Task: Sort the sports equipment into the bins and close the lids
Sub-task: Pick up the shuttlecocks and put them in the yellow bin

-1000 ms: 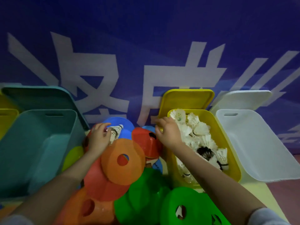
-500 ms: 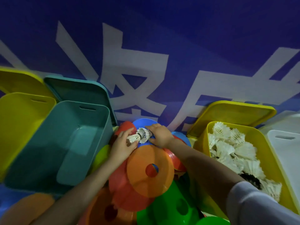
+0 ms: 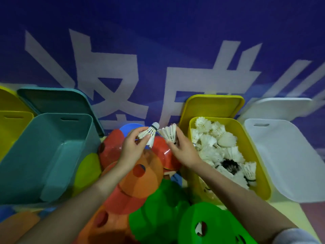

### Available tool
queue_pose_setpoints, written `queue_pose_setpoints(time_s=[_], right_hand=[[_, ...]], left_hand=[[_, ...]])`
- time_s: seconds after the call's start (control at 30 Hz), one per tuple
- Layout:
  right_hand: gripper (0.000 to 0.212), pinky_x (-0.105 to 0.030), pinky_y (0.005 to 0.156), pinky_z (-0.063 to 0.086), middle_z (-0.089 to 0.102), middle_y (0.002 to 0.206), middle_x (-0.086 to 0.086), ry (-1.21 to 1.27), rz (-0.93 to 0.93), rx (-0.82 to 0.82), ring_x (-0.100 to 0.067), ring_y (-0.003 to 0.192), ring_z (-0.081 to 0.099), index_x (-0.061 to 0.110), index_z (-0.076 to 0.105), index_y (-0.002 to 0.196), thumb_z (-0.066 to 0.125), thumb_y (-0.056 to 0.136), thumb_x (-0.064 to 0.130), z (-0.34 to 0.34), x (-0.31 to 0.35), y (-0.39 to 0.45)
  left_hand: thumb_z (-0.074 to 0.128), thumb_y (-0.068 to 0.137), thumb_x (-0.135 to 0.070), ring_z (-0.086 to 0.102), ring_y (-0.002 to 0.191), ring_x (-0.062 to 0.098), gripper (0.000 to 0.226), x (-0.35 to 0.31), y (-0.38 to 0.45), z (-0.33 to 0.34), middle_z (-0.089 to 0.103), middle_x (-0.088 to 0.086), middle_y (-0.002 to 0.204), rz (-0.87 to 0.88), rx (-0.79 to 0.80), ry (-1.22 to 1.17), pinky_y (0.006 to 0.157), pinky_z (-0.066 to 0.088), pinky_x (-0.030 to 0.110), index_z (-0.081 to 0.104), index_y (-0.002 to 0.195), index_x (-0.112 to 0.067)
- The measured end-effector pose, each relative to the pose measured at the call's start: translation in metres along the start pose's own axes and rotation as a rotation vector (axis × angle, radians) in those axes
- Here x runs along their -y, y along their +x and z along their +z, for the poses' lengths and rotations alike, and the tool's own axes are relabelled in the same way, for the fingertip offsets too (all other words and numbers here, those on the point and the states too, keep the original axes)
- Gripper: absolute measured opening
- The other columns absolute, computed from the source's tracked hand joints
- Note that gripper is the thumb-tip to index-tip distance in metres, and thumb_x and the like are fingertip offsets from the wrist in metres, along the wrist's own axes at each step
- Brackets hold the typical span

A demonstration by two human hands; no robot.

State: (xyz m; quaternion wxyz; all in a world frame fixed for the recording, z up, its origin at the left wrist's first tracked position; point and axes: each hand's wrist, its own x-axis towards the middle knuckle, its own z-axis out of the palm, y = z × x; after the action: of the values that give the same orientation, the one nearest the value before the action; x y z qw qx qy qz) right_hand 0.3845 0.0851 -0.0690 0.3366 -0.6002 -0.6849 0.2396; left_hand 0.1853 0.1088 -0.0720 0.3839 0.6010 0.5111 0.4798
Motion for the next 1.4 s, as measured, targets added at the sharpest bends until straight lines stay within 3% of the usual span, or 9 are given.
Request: queue_pose_setpoints(time_s=[0.13, 0.3, 0.53, 0.7, 0.8, 0.93, 1.1, 1.2, 1.4], right_hand=[[0.053, -0.037, 0.064, 0.046, 0.059, 0.082, 0.003, -0.017, 0.161, -0.208, -0.011, 0.070, 0.057, 0.022, 0.038, 0.139, 0.058, 0.092, 0.036, -0.081, -0.039, -0.038], [0.035, -0.037, 0.066, 0.047, 0.061, 0.078, 0.000, -0.112, 0.315, -0.335, -0.015, 0.071, 0.058, 0.028, 0.054, 0.122, 0.059, 0.090, 0.042, -0.167, -0.095, -0.080], [0.047, -0.034, 0.086, 0.049, 0.068, 0.109, 0.001, -0.188, 0.332, -0.260, -0.018, 0.100, 0.061, 0.019, 0.060, 0.127, 0.060, 0.089, 0.047, -0.202, -0.127, -0.115], [0.034, -0.034, 0.075, 0.048, 0.067, 0.096, 0.004, -0.190, 0.305, -0.255, -0.020, 0.090, 0.061, 0.023, 0.060, 0.122, 0.056, 0.093, 0.040, -0.211, -0.137, -0.099], [0.042, -0.032, 0.075, 0.045, 0.068, 0.107, -0.002, -0.229, 0.299, -0.168, -0.023, 0.098, 0.061, 0.018, 0.056, 0.129, 0.056, 0.093, 0.039, -0.209, -0.148, -0.077], [0.031, -0.029, 0.066, 0.034, 0.068, 0.090, -0.001, -0.370, 0.176, -0.052, -0.027, 0.088, 0.062, 0.023, 0.062, 0.117, 0.055, 0.092, 0.041, -0.196, -0.156, -0.046], [0.039, -0.033, 0.070, 0.044, 0.071, 0.095, -0.004, -0.398, 0.015, -0.007, -0.028, 0.092, 0.061, 0.023, 0.062, 0.123, 0.056, 0.091, 0.045, -0.176, -0.155, -0.018], [0.043, -0.037, 0.077, 0.050, 0.070, 0.100, -0.007, -0.470, 0.022, 0.116, -0.028, 0.102, 0.059, 0.017, 0.063, 0.121, 0.055, 0.091, 0.048, -0.164, -0.153, -0.008], [0.042, -0.036, 0.079, 0.048, 0.069, 0.096, -0.004, -0.597, 0.129, 0.187, -0.027, 0.095, 0.062, 0.019, 0.065, 0.108, 0.050, 0.090, 0.054, -0.148, -0.150, -0.003]], left_hand=[[0.064, 0.089, -0.014, 0.059, 0.097, -0.001, 0.022, -0.037, -0.020, 0.073, 0.064, -0.005, 0.108, 0.071, 0.082, -0.055, 0.082, 0.045, 0.013, 0.063, 0.109, -0.025], [0.060, 0.093, -0.021, 0.052, 0.103, 0.005, 0.024, -0.065, -0.029, 0.153, 0.053, -0.006, 0.113, 0.135, 0.196, 0.001, 0.083, 0.043, 0.015, 0.060, 0.117, -0.025], [0.057, 0.094, -0.030, 0.052, 0.114, 0.011, 0.025, -0.060, -0.019, 0.195, 0.054, -0.005, 0.121, 0.098, 0.243, 0.161, 0.092, 0.049, 0.033, 0.058, 0.119, -0.028], [0.057, 0.094, -0.021, 0.050, 0.109, 0.003, 0.025, -0.078, -0.042, 0.208, 0.055, -0.003, 0.120, 0.171, 0.215, 0.142, 0.081, 0.039, 0.004, 0.058, 0.119, -0.024], [0.056, 0.095, -0.024, 0.049, 0.112, -0.002, 0.027, -0.076, -0.063, 0.210, 0.053, -0.012, 0.121, 0.237, 0.398, 0.273, 0.090, 0.038, 0.006, 0.057, 0.122, -0.029], [0.049, 0.097, -0.037, 0.027, 0.140, 0.005, 0.038, -0.047, -0.069, 0.205, 0.045, -0.014, 0.142, 0.290, 0.614, 0.723, 0.116, 0.025, 0.036, 0.050, 0.135, -0.032], [0.033, 0.103, -0.036, 0.023, 0.140, 0.003, 0.038, -0.053, -0.064, 0.219, 0.042, -0.012, 0.146, 0.312, 0.777, 0.685, 0.116, 0.016, 0.027, 0.050, 0.137, -0.029], [0.039, 0.100, -0.027, 0.040, 0.127, -0.002, 0.030, -0.053, -0.062, 0.218, 0.055, -0.016, 0.130, 0.253, 0.589, 0.412, 0.109, 0.029, 0.024, 0.057, 0.123, -0.035], [0.048, 0.098, -0.016, 0.043, 0.118, 0.002, 0.027, -0.049, -0.035, 0.210, 0.055, -0.015, 0.118, 0.189, 0.229, 0.393, 0.100, 0.032, 0.020, 0.063, 0.117, -0.027]])
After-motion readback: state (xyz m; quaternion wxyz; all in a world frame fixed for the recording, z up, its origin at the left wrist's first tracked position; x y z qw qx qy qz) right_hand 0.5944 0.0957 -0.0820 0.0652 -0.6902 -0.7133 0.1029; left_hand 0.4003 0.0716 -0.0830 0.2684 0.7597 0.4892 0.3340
